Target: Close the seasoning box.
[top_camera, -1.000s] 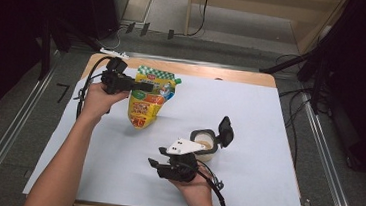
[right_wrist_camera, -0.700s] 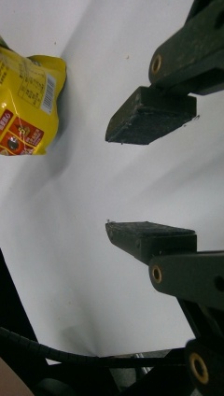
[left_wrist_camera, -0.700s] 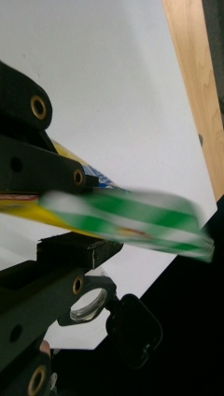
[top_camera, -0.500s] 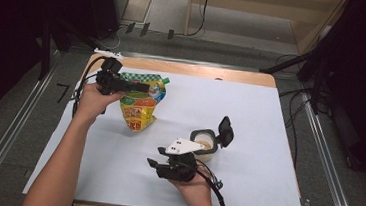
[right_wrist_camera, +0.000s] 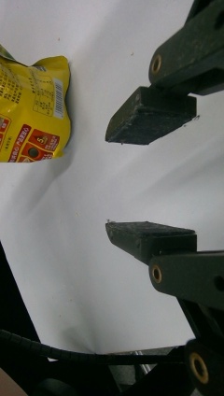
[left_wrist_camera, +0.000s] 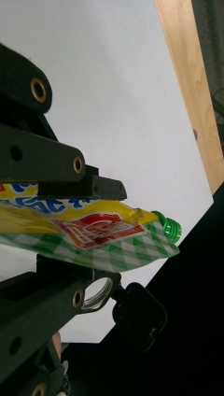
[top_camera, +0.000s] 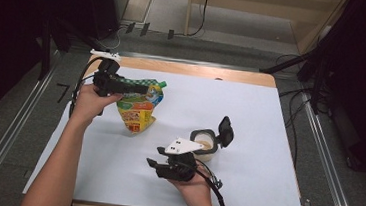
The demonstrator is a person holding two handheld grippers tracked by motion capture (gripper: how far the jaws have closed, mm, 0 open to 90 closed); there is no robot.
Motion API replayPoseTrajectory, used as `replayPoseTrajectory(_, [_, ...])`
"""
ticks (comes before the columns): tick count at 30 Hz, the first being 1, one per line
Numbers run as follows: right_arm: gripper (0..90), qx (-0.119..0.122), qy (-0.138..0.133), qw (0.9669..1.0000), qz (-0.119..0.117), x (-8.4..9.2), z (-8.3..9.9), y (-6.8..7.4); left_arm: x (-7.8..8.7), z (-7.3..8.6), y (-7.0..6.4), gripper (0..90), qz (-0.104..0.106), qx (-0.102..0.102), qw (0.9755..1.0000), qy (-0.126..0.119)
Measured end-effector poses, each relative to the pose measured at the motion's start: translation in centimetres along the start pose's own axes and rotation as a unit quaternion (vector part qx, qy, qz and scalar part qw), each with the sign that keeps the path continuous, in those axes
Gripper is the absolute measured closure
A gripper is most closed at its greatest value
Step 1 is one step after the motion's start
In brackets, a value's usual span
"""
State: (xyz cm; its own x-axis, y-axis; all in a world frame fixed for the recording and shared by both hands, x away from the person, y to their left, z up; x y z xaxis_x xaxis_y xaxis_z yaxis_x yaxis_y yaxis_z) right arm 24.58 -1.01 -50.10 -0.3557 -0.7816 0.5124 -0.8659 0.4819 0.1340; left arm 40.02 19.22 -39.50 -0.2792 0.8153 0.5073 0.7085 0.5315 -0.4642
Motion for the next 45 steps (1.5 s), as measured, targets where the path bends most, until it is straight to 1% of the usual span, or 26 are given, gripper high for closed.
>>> replayPoseTrajectory(6, [50.6, 0.0, 0.0, 1.0, -0.002, 0.0, -0.1, 0.0, 0.2, 0.2, -0.2, 66.2, -0.005, 0.005, 1.0, 0.001])
replayPoseTrajectory(10, [50.6, 0.002, 0.001, 1.0, -0.004, -0.1, -0.1, 0.1, 0.3, 0.2, -0.5, 64.6, -0.013, 0.002, 0.9999, -0.001])
replayPoseTrajectory(12, [50.6, 0.001, 0.001, 1.0, -0.005, -0.2, -0.1, 0.1, 0.4, 0.2, -0.6, 63.6, -0.011, 0.0, 0.9999, -0.004])
replayPoseTrajectory(14, [50.6, 0.002, 0.001, 1.0, -0.005, -0.2, -0.2, 0.1, 0.5, 0.2, -0.7, 60.8, -0.01, 0.003, 0.9999, -0.006])
replayPoseTrajectory(16, [50.6, 0.002, 0.001, 1.0, -0.006, -0.2, -0.2, 0.1, 0.6, 0.2, -0.8, 60.0, -0.011, 0.0, 0.9999, -0.006])
replayPoseTrajectory(19, [50.6, 0.002, 0.002, 1.0, -0.006, -0.2, -0.2, 0.1, 0.8, 0.3, -0.8, 58.5, -0.014, 0.002, 0.9999, -0.005])
replayPoseTrajectory(21, [50.6, 0.004, 0.002, 1.0, -0.006, -0.3, -0.2, 0.1, 0.9, 0.2, -0.9, 57.3, -0.015, 0.0, 0.9998, -0.009])
replayPoseTrajectory(25, [50.6, 0.003, 0.001, 1.0, -0.007, -0.2, -0.2, 0.1, 1.2, 0.2, -1.1, 55.9, -0.018, -0.008, 0.9997, -0.015])
replayPoseTrajectory(28, [50.7, 0.003, 0.001, 1.0, -0.007, -0.2, -0.3, 0.1, 1.2, 0.1, -1.3, 55.5, -0.023, -0.01, 0.9997, -0.007])
replayPoseTrajectory(37, [50.6, 0.004, 0.002, 1.0, -0.007, -0.3, -0.2, 0.1, 1.9, -0.3, -1.9, 54.2, -0.029, -0.012, 0.9994, -0.012])
replayPoseTrajectory(42, [50.6, 0.005, 0.003, 1.0, -0.007, -0.3, -0.2, 0.1, 2.0, -0.5, -2.1, 54.2, -0.027, -0.005, 0.9995, -0.013])
replayPoseTrajectory(45, [50.7, 0.004, 0.005, 0.9999, -0.008, -0.3, -0.2, 0.1, 2.1, -0.5, -2.0, 54.2, -0.025, 0.009, 0.9996, -0.01])
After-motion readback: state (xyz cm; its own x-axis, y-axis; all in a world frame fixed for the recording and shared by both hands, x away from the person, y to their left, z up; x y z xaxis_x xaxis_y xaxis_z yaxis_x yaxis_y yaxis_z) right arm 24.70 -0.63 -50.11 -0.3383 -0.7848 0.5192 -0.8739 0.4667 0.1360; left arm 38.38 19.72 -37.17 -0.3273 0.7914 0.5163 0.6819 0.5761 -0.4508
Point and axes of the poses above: each handheld gripper's, and its own axes: x roughly backward along the jaws, z roughly out of its underside, y roughly to its left, the point moved 4 cm from there along -x, roughly forward along the jaws, and after that the axes turned 4 degrees about x, right-handed, at the moved point
